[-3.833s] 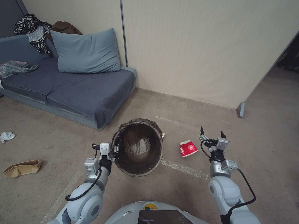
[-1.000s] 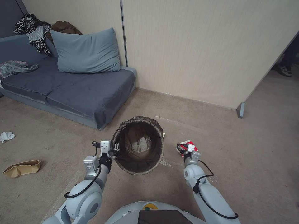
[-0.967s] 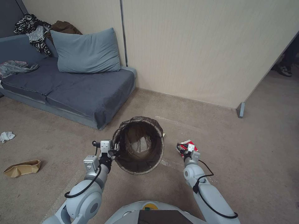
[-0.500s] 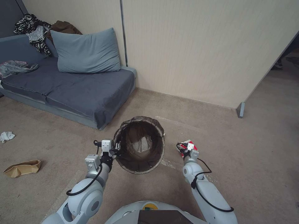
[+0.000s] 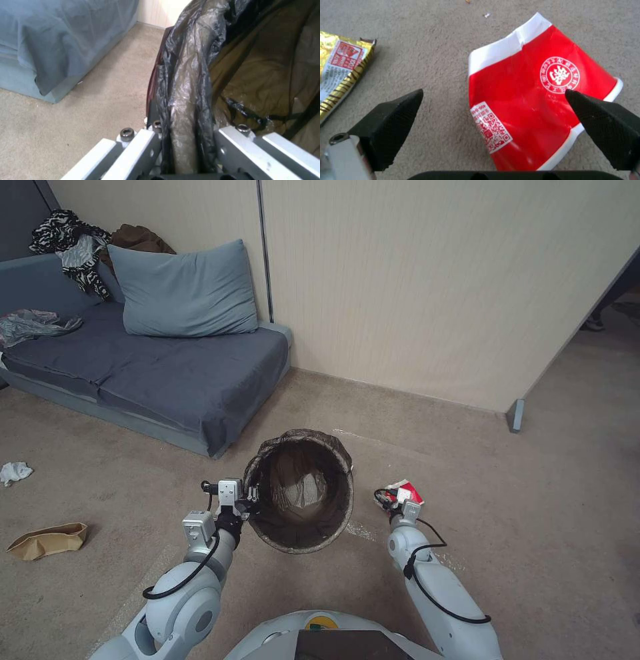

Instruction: Pick up the trash bin, then pick up the garbage from the floor and place it into the trash bin.

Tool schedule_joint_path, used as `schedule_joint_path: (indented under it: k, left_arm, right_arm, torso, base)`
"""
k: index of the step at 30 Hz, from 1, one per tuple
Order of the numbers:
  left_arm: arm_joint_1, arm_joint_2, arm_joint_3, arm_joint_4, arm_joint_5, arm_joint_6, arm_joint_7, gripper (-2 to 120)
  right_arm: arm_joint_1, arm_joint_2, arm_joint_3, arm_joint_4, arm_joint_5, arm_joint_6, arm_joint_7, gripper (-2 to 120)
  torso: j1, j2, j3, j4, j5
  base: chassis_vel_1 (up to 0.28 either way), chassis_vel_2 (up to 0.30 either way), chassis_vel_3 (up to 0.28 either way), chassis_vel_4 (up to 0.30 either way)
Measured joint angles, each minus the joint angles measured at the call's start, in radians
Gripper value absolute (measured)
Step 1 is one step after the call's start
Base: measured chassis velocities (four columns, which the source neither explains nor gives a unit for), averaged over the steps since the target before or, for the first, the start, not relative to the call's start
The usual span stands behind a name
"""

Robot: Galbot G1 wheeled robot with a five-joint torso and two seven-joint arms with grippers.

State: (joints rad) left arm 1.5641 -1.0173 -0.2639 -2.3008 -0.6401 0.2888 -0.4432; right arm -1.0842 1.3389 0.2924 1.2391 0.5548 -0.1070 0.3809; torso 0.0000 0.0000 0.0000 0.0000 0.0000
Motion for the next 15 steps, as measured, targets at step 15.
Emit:
schedule_joint_path:
  k: [15]
  left_arm:
    - [0.009, 0.003, -0.001, -0.01, 0.003, 0.0, 0.0, 2]
  right_arm:
    - [0.035, 0.015, 0.0, -0.069, -0.009, -0.01, 0.005, 100]
  torso:
    - [0.0, 0.0, 0.0, 0.0, -0.0001]
  base:
    - [0.0, 0.0, 0.0, 0.0]
